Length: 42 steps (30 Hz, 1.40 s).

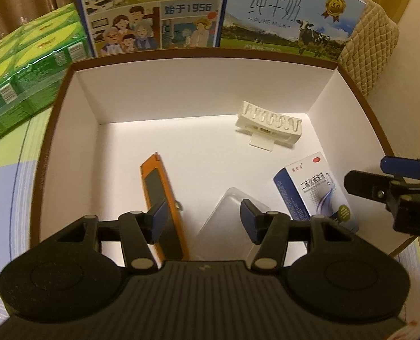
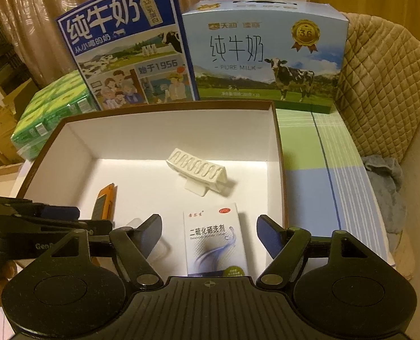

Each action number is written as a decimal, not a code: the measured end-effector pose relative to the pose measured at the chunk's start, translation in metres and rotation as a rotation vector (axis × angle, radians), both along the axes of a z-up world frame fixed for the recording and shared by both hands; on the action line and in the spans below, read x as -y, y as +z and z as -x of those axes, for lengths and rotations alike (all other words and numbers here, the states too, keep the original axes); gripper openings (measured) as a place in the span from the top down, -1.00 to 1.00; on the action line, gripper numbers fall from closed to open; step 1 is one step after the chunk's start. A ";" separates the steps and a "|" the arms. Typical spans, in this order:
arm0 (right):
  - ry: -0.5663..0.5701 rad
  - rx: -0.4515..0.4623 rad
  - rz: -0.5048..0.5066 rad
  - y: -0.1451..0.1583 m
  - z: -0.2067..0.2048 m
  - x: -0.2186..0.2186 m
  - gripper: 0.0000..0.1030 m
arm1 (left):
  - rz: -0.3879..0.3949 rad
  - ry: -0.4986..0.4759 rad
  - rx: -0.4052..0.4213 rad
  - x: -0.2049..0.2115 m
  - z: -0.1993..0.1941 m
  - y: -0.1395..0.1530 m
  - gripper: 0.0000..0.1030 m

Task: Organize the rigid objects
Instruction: 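Lower the clear case into the box and open the left gripper, then withdraw both grippers up from the box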

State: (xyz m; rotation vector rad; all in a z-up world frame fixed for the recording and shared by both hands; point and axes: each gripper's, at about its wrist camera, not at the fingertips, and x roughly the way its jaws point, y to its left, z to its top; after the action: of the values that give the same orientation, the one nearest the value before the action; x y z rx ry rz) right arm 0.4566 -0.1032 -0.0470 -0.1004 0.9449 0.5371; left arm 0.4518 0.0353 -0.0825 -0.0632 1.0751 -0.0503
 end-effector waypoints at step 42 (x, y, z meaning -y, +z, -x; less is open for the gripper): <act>0.066 0.054 -0.130 0.051 0.107 0.047 -0.41 | 0.045 0.073 0.178 -0.026 0.133 0.079 -0.02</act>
State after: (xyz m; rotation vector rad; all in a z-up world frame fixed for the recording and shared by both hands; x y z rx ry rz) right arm 0.3495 -0.1505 0.0043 -0.0294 0.8539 0.6528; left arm 0.3186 0.0609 -0.0030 -0.1358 0.8927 -0.0139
